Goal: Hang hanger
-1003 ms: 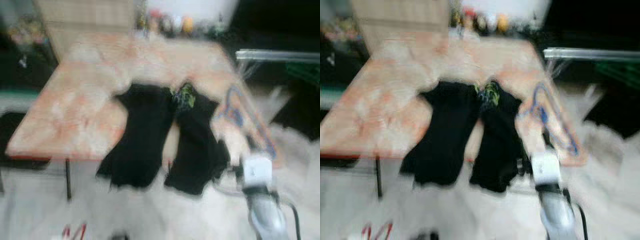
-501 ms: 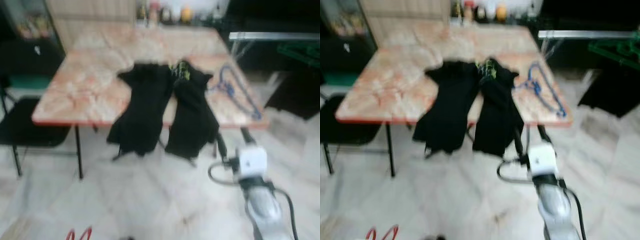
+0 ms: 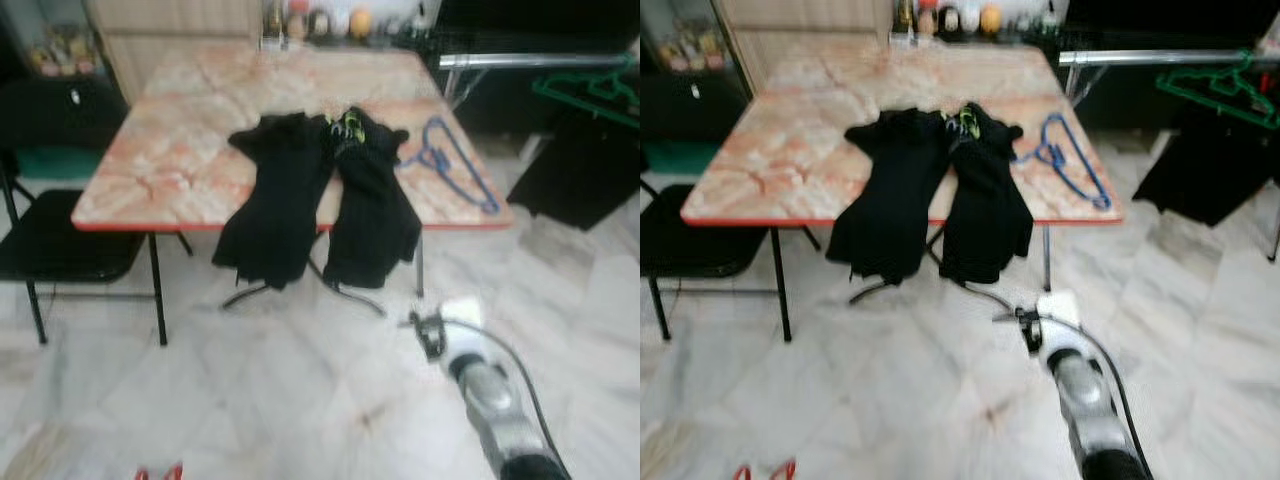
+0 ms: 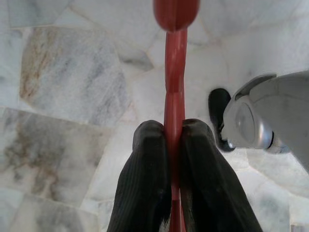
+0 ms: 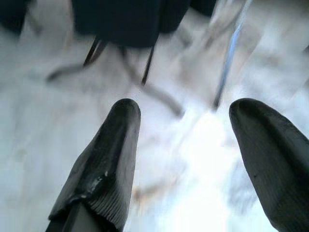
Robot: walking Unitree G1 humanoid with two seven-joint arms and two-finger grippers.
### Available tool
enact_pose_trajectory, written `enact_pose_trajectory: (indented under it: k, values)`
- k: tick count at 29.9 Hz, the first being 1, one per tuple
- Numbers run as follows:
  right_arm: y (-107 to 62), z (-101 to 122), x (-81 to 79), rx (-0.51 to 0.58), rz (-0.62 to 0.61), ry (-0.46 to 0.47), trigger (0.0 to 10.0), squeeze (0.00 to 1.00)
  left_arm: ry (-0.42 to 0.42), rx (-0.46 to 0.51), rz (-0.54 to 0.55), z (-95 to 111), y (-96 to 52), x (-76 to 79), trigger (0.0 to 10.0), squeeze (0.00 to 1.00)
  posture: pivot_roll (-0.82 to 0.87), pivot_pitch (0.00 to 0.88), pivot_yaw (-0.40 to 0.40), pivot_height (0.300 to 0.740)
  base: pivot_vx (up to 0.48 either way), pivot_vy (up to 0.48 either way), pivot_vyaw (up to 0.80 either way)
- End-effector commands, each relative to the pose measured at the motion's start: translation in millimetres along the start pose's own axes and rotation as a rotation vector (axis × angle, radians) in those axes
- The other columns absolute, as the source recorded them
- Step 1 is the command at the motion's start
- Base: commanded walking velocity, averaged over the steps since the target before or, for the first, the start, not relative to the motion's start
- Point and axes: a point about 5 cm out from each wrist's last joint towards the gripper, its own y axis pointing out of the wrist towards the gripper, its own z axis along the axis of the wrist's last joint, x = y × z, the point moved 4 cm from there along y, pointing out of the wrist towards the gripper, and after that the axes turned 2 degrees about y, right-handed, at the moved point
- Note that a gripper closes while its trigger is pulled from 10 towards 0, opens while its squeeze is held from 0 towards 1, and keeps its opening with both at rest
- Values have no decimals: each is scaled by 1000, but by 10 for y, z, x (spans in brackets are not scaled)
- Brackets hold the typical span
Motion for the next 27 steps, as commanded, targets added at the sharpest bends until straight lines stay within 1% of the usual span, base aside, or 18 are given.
enact_pose_trajectory:
  k: [1, 3, 4, 5, 6, 7, 8, 9, 11, 13, 14, 15, 16, 17, 19, 21, 25, 27]
  values:
    - [69, 203, -10, 57, 65, -22, 10000, 0, -3, -11, 5, -49, -18, -2, 10000, 0, -1, 94, -30, 740, 0, 0, 0]
    - [98, 266, -6, 72, 81, -33, 10000, 0, 1, -9, 5, -44, -17, -6, 10000, 0, -7, 92, -27, 740, 0, 0, 0]
    - [108, 247, 6, 61, 78, -43, 10000, 0, 4, -10, 4, -43, -17, -5, 10000, 0, -6, 90, -28, 740, 0, 0, 0]
    - [111, 178, 10, 27, 73, -58, 10000, 0, 8, -11, 2, -44, -16, -3, 10000, 0, -4, 88, -29, 740, 0, 0, 0]
    - [106, 88, 10, -15, 68, -78, 10000, 0, 15, -13, 0, -44, -14, 0, 10000, 0, 6, 84, -33, 740, 0, 0, 0]
    - [65, -160, -33, -113, 60, -87, 10000, 0, 11, -11, 2, -42, -14, 3, 10000, 0, 18, 84, -37, 740, 0, 0, 0]
    - [24, -326, -87, -174, 63, -67, 10000, 0, 3, -7, 4, -39, -15, 5, 10000, 0, 20, 84, -39, 740, 0, 0, 0]
    - [12, -371, -104, -191, 66, -60, 10000, 0, 2, -6, 4, -38, -15, 6, 10000, 0, 20, 84, -39, 740, 0, 0, 0]
    - [-60, -567, -150, -256, 56, -52, 10000, 0, 9, -5, 0, -36, -14, 11, 10000, 0, 22, 84, -39, 740, 0, 0, 0]
    - [-154, -776, -188, -321, 40, -20, 10000, 0, 12, -6, -1, -38, -15, 17, 10000, 0, 28, 80, -39, 740, 0, 0, 0]
    - [-227, -913, -191, -361, 15, 22, 10000, 0, 9, -6, -1, -41, -17, 20, 10000, 0, 33, 77, -38, 740, 0, 0, 0]
    - [-227, -913, -191, -361, 15, 22, 10000, 0, 9, -6, -1, -41, -17, 20, 10000, 0, 33, 77, -38, 740, 0, 0, 0]
    - [-332, -1090, -191, -413, -19, 77, 10000, 0, 6, -5, -2, -45, -19, 26, 10000, 0, 43, 76, -40, 740, 0, 0, 0]
    - [-375, -1156, -200, -431, -26, 95, 10000, 0, 8, -4, -5, -45, -20, 31, 10000, 0, 48, 75, -42, 740, 0, 0, 0]
    - [-411, -1210, -218, -444, -24, 102, 10000, 0, 15, -1, -9, -43, -21, 38, 10000, 0, 50, 72, -44, 740, 0, 0, 0]
    - [-425, -1236, -254, -456, -4, 77, 10000, 0, 22, 4, -8, -37, -22, 39, 10000, 0, 50, 72, -44, 740, 0, 0, 0]
    - [-403, -1206, -281, -443, 7, 67, 10000, 0, 30, 5, -8, -38, -23, 38, 10000, 0, 46, 60, -43, 740, 0, -126, 0]
    - [-376, -1169, -291, -432, 2, 81, 10000, 0, 30, 5, -8, -36, -22, 37, 10000, 0, 47, 55, -44, 740, 0, -253, 0]
